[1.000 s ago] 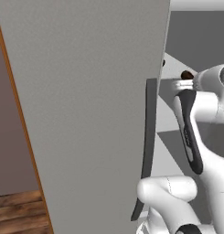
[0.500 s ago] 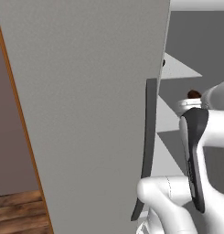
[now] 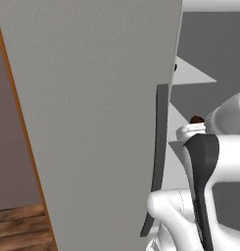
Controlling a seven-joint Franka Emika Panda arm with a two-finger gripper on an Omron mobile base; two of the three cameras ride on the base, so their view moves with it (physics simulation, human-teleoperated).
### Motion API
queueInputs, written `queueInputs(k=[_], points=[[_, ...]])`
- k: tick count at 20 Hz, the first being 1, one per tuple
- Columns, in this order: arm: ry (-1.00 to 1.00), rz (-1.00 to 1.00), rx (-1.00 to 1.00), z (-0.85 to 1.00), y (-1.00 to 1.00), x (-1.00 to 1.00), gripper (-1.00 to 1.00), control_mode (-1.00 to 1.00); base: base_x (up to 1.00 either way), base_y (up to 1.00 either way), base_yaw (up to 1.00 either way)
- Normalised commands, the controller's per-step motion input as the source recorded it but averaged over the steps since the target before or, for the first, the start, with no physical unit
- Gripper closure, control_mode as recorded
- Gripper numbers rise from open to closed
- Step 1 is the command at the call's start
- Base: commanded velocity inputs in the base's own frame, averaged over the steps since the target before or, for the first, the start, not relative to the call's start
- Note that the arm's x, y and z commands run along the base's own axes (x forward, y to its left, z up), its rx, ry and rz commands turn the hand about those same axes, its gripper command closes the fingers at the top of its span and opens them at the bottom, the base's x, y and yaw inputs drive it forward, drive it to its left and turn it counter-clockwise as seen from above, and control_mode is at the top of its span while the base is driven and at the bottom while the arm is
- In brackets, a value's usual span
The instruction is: Take the sweet potato and cucumber out of the freezer and place them in the tupperware container on the counter. Then put the tupperware containing the vegetables back in the freezer.
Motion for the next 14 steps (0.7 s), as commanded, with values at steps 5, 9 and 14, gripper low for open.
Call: queueInputs(k=[5,9,14], points=[[0.00,0.00,0.00,-0.02,0.14,-0.21,1.00,1.00,-0.60,0.03,0.00],[0.00,0.00,0.00,0.00,0.00,0.00,1.00,1.00,-1.00,0.00,-0.04],[0.00,0.00,0.00,0.00,0.00,0.00,1.00,1.00,-1.00,-0.07,-0.08]])
